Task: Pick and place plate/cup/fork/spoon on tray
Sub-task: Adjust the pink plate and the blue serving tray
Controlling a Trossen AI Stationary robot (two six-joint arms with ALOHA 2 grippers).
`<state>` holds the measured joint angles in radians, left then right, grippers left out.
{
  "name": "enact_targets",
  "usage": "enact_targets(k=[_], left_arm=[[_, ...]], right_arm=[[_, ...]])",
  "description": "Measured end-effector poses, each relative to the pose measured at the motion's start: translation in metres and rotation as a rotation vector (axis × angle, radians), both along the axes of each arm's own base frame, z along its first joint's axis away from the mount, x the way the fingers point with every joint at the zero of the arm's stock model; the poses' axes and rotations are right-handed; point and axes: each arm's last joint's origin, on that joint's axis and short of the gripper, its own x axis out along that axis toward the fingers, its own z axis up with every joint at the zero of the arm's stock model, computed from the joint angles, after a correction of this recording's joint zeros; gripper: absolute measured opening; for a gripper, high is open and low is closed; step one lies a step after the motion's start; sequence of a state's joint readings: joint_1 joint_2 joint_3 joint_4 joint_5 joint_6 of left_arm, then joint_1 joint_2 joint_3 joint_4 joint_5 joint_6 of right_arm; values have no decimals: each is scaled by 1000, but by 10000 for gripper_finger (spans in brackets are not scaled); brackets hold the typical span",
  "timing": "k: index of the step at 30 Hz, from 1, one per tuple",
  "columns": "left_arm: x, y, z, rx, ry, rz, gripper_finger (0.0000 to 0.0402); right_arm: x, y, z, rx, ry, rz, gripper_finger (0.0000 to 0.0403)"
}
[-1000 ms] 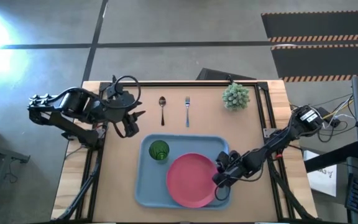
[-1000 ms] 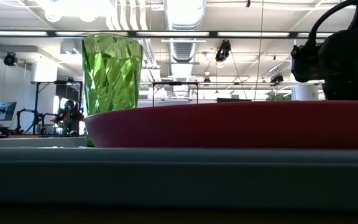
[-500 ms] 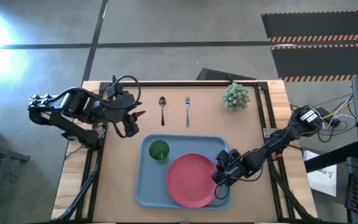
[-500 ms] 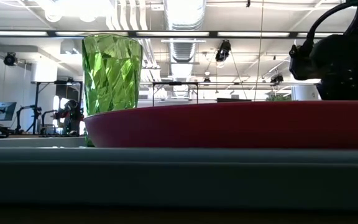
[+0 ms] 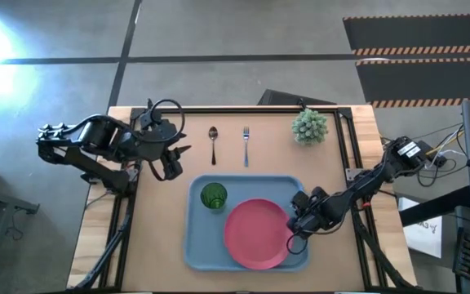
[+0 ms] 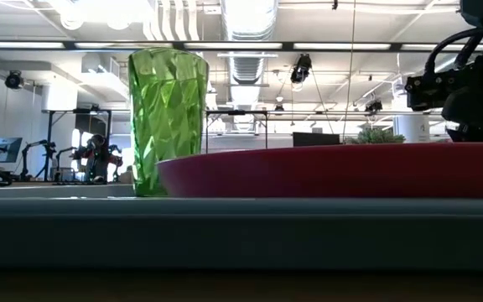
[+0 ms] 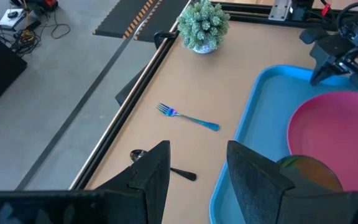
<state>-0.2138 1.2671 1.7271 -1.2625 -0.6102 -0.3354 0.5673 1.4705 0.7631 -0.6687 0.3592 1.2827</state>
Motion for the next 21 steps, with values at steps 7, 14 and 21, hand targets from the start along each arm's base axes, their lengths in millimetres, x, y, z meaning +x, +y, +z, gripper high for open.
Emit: enact_targets(k=[7,14,21], left_arm=[[0,0,0,-1,-6,0,142],[1,0,-1,-1,-4,0,142],[4,-1,-5,0,-1,0,142]], right_arm=[[-5,-6,14,-19,-27,0,9],[-10,-12,28,-22,-70,-27,9],[3,-2,30,82,-197,0,9]])
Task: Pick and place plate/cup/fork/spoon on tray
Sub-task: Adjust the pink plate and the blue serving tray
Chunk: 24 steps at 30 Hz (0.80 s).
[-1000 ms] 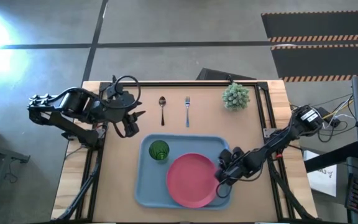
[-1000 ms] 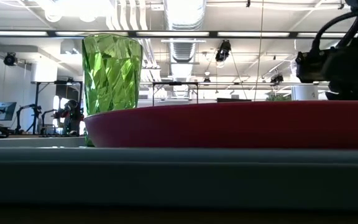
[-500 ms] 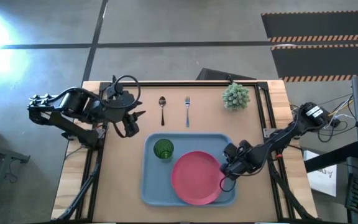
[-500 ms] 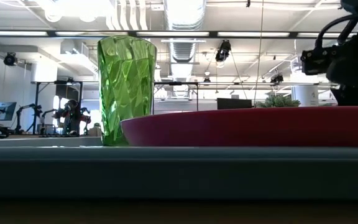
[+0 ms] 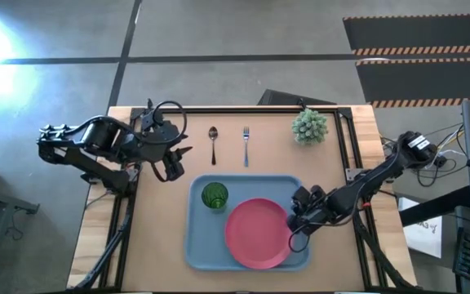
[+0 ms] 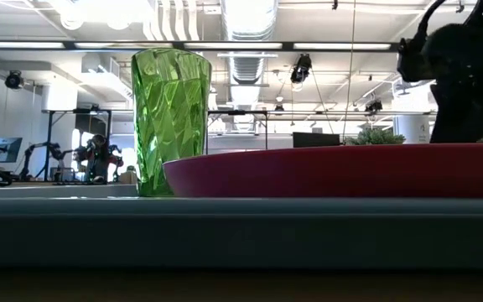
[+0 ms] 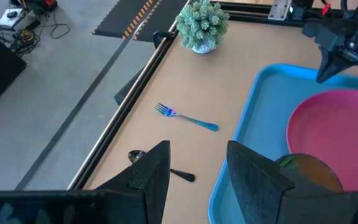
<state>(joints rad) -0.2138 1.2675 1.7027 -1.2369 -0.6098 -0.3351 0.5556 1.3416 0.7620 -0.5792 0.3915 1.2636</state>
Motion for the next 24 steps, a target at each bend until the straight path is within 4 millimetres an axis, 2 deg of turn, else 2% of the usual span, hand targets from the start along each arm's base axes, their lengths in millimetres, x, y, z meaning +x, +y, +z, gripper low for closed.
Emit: enact_targets(k=[11,24], left_arm=[[0,0,-1,1,6,-1,142],[-1,0,-1,7,7,-5,142]], right_arm=[[7,10,-33,83,177,48,9],[14,13,-33,103,90,21,9]])
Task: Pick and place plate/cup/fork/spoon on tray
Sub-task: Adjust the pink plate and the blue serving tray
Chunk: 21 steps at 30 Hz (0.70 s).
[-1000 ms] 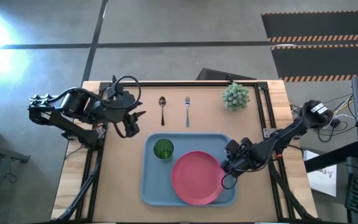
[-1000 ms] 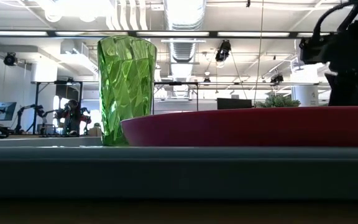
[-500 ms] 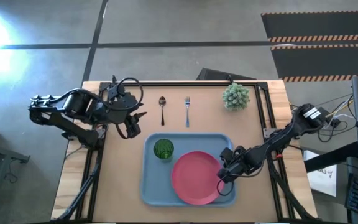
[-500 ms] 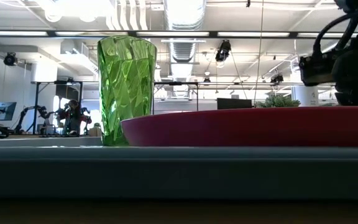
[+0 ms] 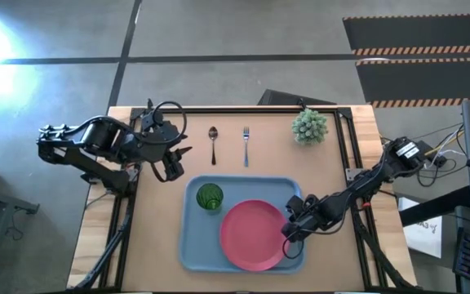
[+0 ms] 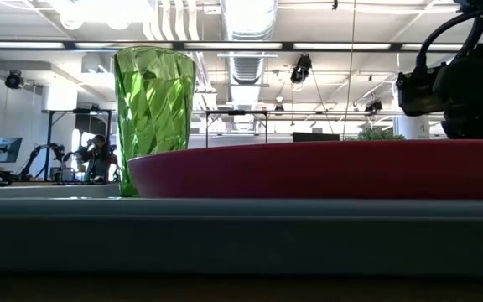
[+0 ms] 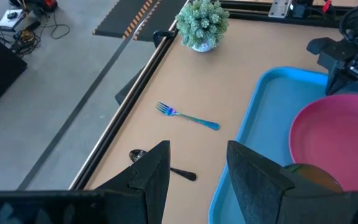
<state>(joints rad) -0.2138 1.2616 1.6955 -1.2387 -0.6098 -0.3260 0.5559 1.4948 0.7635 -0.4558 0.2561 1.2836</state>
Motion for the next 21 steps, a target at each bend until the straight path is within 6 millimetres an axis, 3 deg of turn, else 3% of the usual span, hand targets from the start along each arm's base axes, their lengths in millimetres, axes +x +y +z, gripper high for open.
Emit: enact_targets(k=[15,21], left_arm=[[-1,0,0,1,3,0,142],[-1,0,0,2,7,-1,142]], right_arm=[[-7,-6,1,-58,48,-16,9],[-6,-7,21,-65,-37,-12,9]])
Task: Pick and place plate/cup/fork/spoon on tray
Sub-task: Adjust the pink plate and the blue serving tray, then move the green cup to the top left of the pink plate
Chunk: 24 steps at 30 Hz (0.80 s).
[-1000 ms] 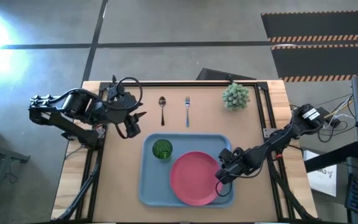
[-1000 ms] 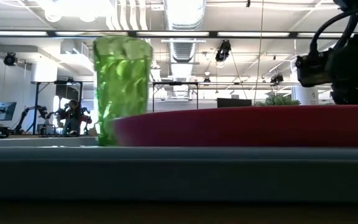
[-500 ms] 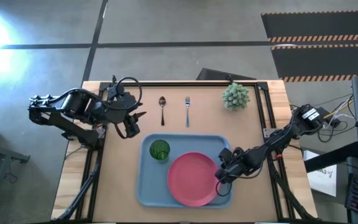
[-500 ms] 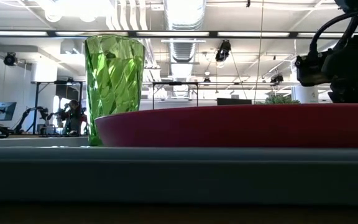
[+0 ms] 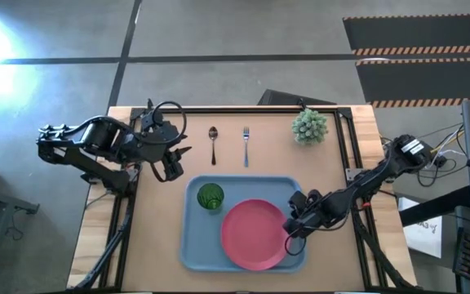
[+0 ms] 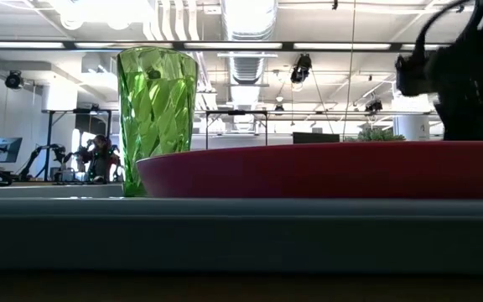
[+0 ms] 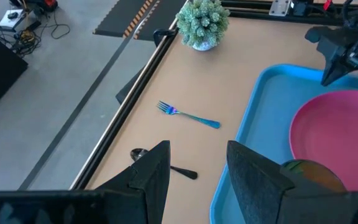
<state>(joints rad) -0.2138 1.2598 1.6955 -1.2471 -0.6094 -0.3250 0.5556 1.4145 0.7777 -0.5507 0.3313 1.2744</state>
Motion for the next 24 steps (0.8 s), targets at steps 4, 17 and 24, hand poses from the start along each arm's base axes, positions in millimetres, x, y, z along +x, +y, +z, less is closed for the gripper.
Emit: enact_targets(k=[4,17,24], left_arm=[[0,0,0,0,1,0,142],[0,0,0,0,0,0,142],[0,0,0,0,0,1,142]], right_arm=[[0,-3,18,-30,-84,11,9],[-3,-20,33,-19,-102,-32,9],[0,-21,34,-8,-125,-45,9]])
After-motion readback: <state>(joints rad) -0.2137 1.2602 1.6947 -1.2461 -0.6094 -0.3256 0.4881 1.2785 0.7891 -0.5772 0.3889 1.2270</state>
